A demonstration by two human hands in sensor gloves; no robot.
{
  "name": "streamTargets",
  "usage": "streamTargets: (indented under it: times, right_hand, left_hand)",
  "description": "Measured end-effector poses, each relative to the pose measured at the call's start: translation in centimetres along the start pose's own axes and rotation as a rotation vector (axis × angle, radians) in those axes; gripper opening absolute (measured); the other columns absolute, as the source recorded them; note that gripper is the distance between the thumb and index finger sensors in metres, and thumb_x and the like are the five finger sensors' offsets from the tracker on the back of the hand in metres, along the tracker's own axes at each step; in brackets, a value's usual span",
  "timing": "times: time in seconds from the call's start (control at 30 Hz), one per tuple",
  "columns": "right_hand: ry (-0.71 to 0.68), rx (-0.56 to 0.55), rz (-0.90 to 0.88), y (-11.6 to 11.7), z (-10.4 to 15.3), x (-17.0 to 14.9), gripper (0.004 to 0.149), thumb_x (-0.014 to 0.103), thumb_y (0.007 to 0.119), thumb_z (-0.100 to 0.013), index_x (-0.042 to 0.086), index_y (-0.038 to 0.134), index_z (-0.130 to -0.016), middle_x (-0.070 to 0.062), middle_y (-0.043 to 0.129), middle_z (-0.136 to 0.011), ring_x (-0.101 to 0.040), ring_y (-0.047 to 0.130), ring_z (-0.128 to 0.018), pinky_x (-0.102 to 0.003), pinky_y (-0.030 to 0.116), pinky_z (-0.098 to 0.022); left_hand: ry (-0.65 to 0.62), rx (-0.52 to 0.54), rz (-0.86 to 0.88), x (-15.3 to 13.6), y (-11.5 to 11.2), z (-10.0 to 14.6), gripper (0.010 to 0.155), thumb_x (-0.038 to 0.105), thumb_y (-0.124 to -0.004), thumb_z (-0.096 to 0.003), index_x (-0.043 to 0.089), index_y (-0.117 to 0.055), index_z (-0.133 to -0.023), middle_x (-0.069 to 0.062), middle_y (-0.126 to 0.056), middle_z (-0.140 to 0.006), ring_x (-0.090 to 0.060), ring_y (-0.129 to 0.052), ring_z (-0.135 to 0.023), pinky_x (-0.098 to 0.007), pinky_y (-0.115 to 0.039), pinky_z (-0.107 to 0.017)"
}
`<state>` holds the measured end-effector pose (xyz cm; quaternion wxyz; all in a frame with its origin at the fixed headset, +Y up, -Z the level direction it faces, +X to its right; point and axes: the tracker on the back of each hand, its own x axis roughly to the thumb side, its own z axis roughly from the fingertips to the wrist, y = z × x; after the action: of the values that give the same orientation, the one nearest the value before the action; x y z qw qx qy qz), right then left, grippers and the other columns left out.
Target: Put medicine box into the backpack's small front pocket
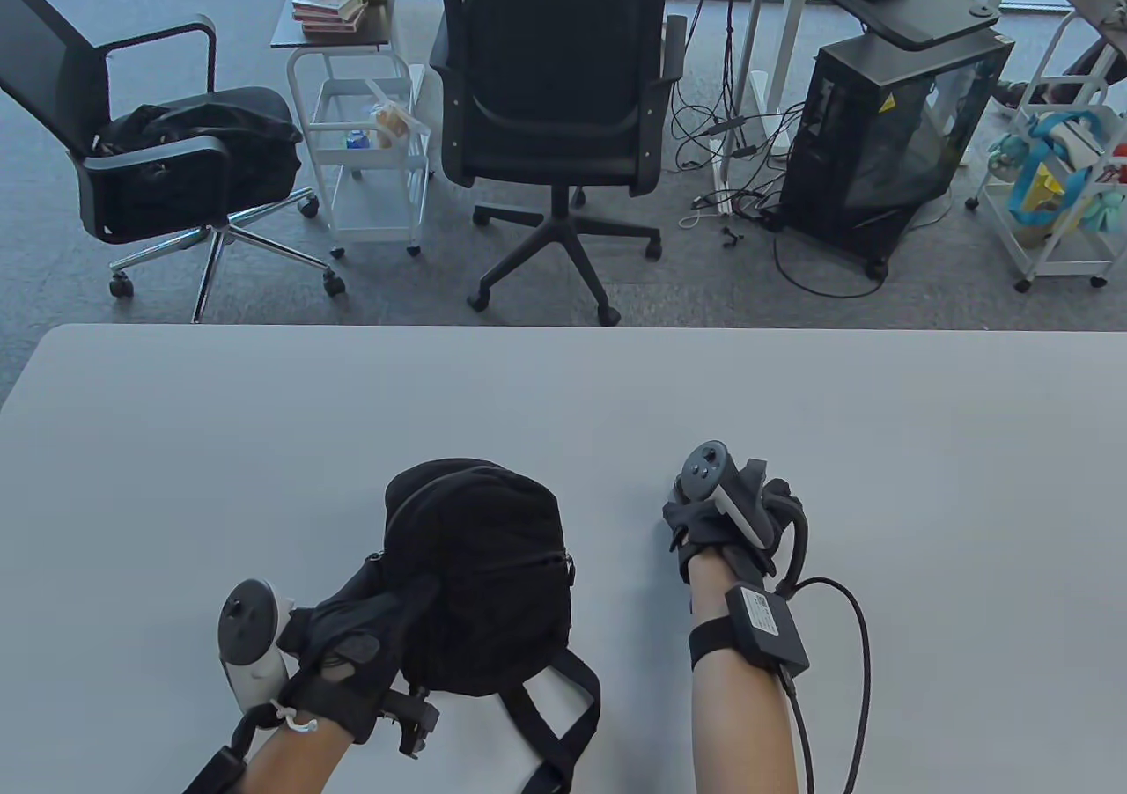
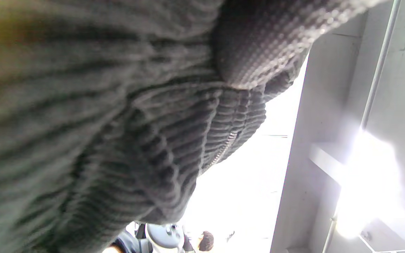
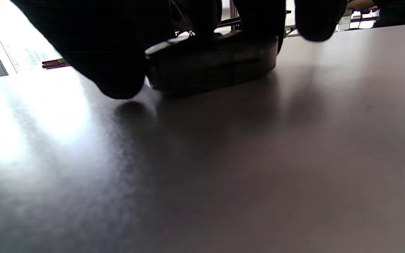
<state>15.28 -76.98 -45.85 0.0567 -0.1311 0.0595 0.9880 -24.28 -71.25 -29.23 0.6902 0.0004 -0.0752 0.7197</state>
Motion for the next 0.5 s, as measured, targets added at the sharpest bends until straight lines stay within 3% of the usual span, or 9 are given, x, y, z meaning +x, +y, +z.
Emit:
streamTargets:
  times: [0.07,0.13,0.27,0.37,0.5]
  right_hand:
    - [-0.017,-0.038,0.035,-0.4,0.4,0.7,0.092,0.056,0.090,-0.046,0.007,0.047,-0.111,-0.035,0.063,-0.101,-0.059,0.070,-0.083,-0.072,0.054,-0.057]
    - [-0.036,-0.066,0.052,-1.3,1.1,1.1,0.097,0.056,0.090,-0.046,0.009,0.036,-0.113,-0.035,0.056,-0.102,-0.056,0.074,-0.080,-0.069,0.060,-0.054]
    - [-0.136,-0.126,-0.210,-4.3,4.7,1.3,0.103,0.055,0.091,-0.047,0.017,0.021,-0.113,-0.036,0.046,-0.102,-0.054,0.078,-0.082,-0.067,0.064,-0.057]
    - [-0.206,-0.160,-0.458,-6.2,8.6,1.6,0.101,0.051,0.095,-0.046,0.018,0.027,-0.113,-0.037,0.044,-0.101,-0.056,0.076,-0.084,-0.070,0.056,-0.058]
    - [-0.332,-0.345,-0.522,-7.7,14.7,2.1,0.094,0.053,0.096,-0.044,0.014,0.043,-0.110,-0.036,0.053,-0.099,-0.056,0.080,-0.084,-0.069,0.058,-0.057]
  left_hand:
    - [0.000,-0.002,-0.003,0.0,0.0,0.0,0.044,0.034,-0.091,-0.0496,0.018,-0.085,-0.090,-0.009,-0.097,-0.083,-0.043,-0.089,-0.080,-0.071,-0.061,-0.058]
    - [-0.001,0.000,0.000,0.0,0.1,0.0,0.044,0.034,-0.091,-0.0495,0.017,-0.085,-0.090,-0.009,-0.098,-0.083,-0.043,-0.089,-0.080,-0.071,-0.061,-0.058]
    - [-0.008,0.015,0.012,0.1,0.3,0.1,0.044,0.034,-0.091,-0.0497,0.018,-0.085,-0.090,-0.008,-0.097,-0.083,-0.043,-0.089,-0.080,-0.070,-0.061,-0.058]
    - [-0.010,0.026,0.019,0.1,0.4,0.2,0.044,0.035,-0.091,-0.0496,0.018,-0.085,-0.090,-0.008,-0.097,-0.083,-0.043,-0.089,-0.080,-0.070,-0.061,-0.058]
    - [-0.012,0.037,0.019,-0.1,0.6,0.1,0.044,0.035,-0.091,-0.0497,0.018,-0.085,-0.090,-0.008,-0.097,-0.083,-0.043,-0.089,-0.080,-0.070,-0.061,-0.058]
